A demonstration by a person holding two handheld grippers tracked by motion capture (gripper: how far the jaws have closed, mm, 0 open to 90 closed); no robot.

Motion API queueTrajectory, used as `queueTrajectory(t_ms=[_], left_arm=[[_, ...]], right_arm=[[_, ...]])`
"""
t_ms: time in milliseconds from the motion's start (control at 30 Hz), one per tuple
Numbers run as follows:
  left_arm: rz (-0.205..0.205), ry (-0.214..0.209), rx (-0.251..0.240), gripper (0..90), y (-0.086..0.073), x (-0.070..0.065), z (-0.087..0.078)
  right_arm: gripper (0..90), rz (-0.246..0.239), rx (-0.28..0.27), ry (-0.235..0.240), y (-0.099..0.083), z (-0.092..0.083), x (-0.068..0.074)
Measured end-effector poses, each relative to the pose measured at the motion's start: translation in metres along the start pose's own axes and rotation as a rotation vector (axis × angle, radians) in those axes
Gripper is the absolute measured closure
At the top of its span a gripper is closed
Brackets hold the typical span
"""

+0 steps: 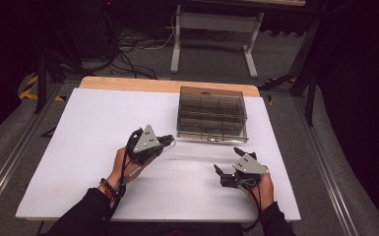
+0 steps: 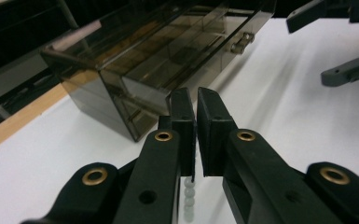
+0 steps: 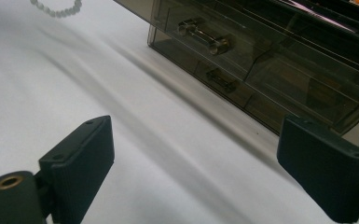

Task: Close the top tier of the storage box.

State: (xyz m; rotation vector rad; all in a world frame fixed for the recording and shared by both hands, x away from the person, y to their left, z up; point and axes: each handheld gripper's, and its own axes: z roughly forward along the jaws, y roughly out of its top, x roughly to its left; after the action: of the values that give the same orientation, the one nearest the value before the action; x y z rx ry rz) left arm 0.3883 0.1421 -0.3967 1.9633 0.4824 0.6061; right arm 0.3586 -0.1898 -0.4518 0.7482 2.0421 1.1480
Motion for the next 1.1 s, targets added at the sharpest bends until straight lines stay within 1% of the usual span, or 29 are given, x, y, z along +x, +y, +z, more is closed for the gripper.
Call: queueTrajectory(t_ms=[133,167,200,267,300,367,433,567,800,933,1100], left_arm=[[0.0,-0.023,-0.03,86.1,0.012,-0.002,0.001],[0.0,-0.023,-0.03,86.1,0.012,-0.002,0.001],[0.015,-0.024,-0.034,86.1,0.018,-0.003,0.002],[0.012,-0.035,-0.042,86.1,0.022,-0.004,0.004],[0.017,-0.04,-0.042,86.1,0.025,-0.004,0.006],[0.023,-0.04,-0.042,86.1,0.027,-0.005,0.007],[0.017,-0.05,-0.056,86.1,0.033,-0.004,0.01],[0.034,-0.052,-0.078,86.1,0.044,-0.004,0.012],[0.035,-0.051,-0.083,86.1,0.052,0.0,0.024],[0.016,-0.043,-0.092,86.1,0.056,0.005,0.029],[0.014,-0.043,-0.089,86.0,0.06,0.009,0.037]], right_arm=[[11.6,0.0,0.003,-0.001,0.0,0.0,0.0],[11.6,0.001,0.002,-0.001,0.0,0.0,0.0],[11.6,0.0,0.004,0.001,-0.001,0.0,0.0],[11.6,0.0,0.004,0.001,-0.001,0.001,0.0],[11.6,-0.001,0.005,0.001,-0.001,0.001,0.0],[11.6,-0.003,0.008,0.003,-0.001,0.001,0.001],[11.7,-0.004,0.009,0.003,-0.001,0.001,0.001],[11.7,-0.005,0.013,0.007,0.0,0.002,0.003],[11.7,-0.01,0.015,0.009,-0.001,0.003,0.003],[11.7,-0.009,0.022,0.013,-0.001,0.004,0.003],[11.7,-0.016,0.024,0.015,-0.002,0.005,0.003]])
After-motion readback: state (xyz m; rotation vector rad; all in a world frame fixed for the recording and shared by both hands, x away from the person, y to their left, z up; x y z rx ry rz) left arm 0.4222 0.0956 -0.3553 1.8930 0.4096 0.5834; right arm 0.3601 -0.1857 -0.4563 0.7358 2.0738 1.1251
